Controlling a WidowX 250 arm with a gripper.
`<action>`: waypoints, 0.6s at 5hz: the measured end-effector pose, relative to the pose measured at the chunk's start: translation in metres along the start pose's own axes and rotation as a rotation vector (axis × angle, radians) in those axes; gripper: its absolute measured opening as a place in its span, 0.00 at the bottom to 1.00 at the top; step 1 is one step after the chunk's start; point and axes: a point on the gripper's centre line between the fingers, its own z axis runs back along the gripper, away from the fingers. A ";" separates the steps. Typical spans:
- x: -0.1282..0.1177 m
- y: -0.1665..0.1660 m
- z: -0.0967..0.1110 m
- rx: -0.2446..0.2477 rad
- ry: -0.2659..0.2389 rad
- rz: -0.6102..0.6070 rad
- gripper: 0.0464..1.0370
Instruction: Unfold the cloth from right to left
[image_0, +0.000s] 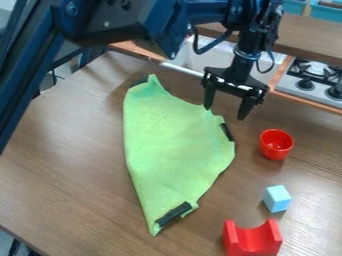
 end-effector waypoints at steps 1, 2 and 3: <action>-0.004 -0.006 -0.013 0.017 0.019 -0.024 0.96; -0.004 -0.009 -0.015 0.022 0.011 -0.027 0.96; -0.004 -0.011 -0.021 0.036 0.015 -0.029 0.96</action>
